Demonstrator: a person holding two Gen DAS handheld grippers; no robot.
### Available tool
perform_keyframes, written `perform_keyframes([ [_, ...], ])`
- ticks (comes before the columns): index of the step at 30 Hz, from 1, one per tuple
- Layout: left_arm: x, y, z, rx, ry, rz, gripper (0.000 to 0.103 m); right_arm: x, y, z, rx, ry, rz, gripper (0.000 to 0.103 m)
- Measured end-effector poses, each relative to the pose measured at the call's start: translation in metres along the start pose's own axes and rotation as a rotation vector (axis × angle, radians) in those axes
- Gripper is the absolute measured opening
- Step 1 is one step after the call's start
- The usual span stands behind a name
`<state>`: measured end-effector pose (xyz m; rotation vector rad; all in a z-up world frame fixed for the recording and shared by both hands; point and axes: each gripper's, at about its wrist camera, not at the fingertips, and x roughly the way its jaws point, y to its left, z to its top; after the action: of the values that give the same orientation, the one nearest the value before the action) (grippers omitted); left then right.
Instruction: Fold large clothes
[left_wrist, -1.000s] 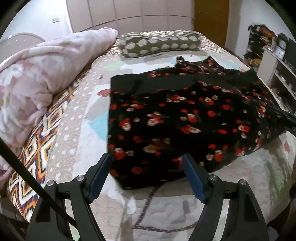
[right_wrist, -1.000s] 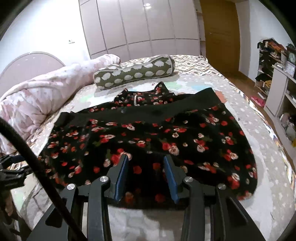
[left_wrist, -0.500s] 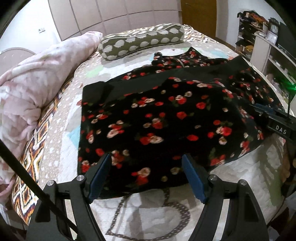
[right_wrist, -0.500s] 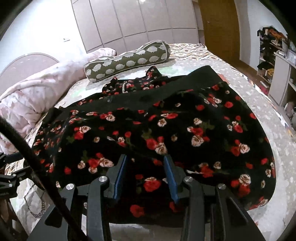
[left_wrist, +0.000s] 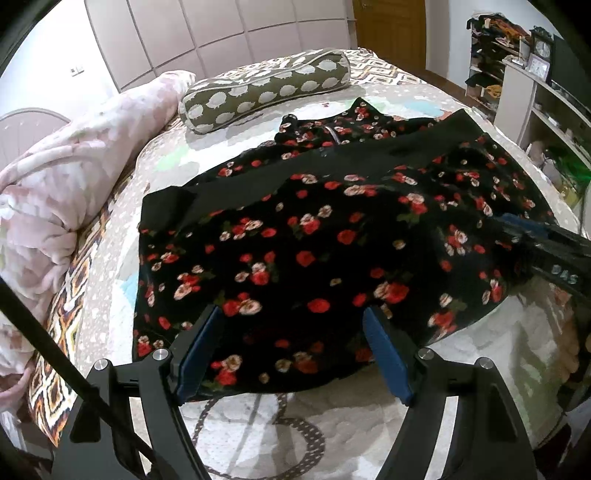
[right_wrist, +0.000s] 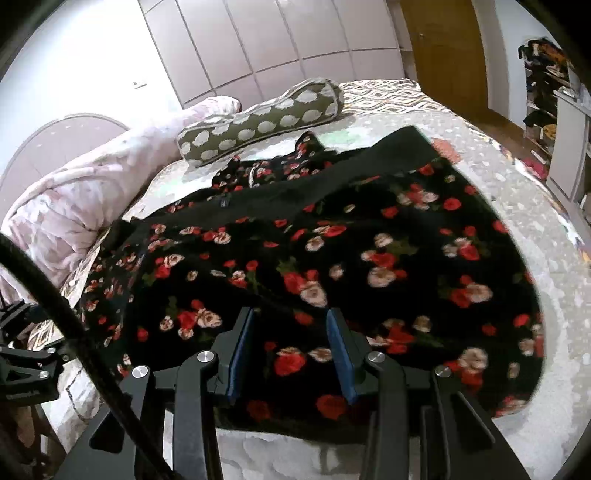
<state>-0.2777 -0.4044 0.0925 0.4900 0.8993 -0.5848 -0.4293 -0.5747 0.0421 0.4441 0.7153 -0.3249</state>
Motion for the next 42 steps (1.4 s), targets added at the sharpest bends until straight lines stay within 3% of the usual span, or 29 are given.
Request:
perform_keyframes([
  [2, 0.003, -0.005, 0.006, -0.007, 0.007, -0.012, 0.077, -0.018, -0.016, 0.004, 0.025, -0.029, -0.033, 0.045],
  [6, 0.013, -0.021, 0.023, -0.01, 0.012, -0.053, 0.077, -0.062, -0.068, 0.006, 0.17, -0.092, -0.014, 0.057],
  [11, 0.03, -0.048, 0.048, -0.008, -0.007, -0.131, 0.077, -0.09, -0.118, -0.01, 0.331, -0.099, 0.02, 0.062],
  [15, 0.069, -0.06, 0.055, -0.037, 0.076, -0.179, 0.078, -0.089, -0.128, -0.028, 0.416, -0.07, 0.079, 0.063],
  [16, 0.078, -0.061, 0.055, -0.046, 0.096, -0.182, 0.085, -0.088, -0.128, -0.032, 0.43, -0.066, 0.093, 0.063],
  [18, 0.09, -0.058, 0.055, -0.084, 0.098, -0.191, 0.094, -0.084, -0.126, -0.038, 0.449, -0.054, 0.113, 0.063],
  [22, 0.094, -0.058, 0.058, -0.084, 0.106, -0.2, 0.097, -0.069, -0.122, -0.051, 0.497, -0.025, 0.126, 0.064],
  [26, 0.088, -0.052, 0.06, -0.089, 0.098, -0.217, 0.094, -0.056, -0.122, -0.061, 0.592, -0.012, 0.167, 0.065],
  [28, 0.075, -0.044, 0.059, -0.119, 0.078, -0.253, 0.088, -0.049, -0.124, -0.06, 0.629, -0.02, 0.18, 0.067],
  [31, 0.047, -0.031, 0.052, -0.159, 0.036, -0.321, 0.088, -0.036, -0.128, -0.056, 0.68, -0.029, 0.193, 0.071],
  [37, -0.006, 0.014, 0.018, -0.198, -0.03, -0.362, 0.088, -0.019, -0.131, -0.046, 0.756, -0.086, 0.188, 0.072],
  [38, -0.012, 0.026, 0.009, -0.209, -0.038, -0.351, 0.088, -0.018, -0.13, -0.044, 0.762, -0.09, 0.178, 0.069],
  [40, -0.019, 0.047, -0.004, -0.233, -0.05, -0.323, 0.088, -0.013, -0.13, -0.039, 0.762, -0.085, 0.162, 0.047],
  [41, -0.022, 0.058, -0.011, -0.249, -0.057, -0.308, 0.088, -0.01, -0.131, -0.035, 0.757, -0.075, 0.161, 0.028],
  [42, -0.025, 0.072, -0.02, -0.271, -0.064, -0.295, 0.088, -0.01, -0.129, -0.031, 0.744, -0.064, 0.143, 0.026],
])
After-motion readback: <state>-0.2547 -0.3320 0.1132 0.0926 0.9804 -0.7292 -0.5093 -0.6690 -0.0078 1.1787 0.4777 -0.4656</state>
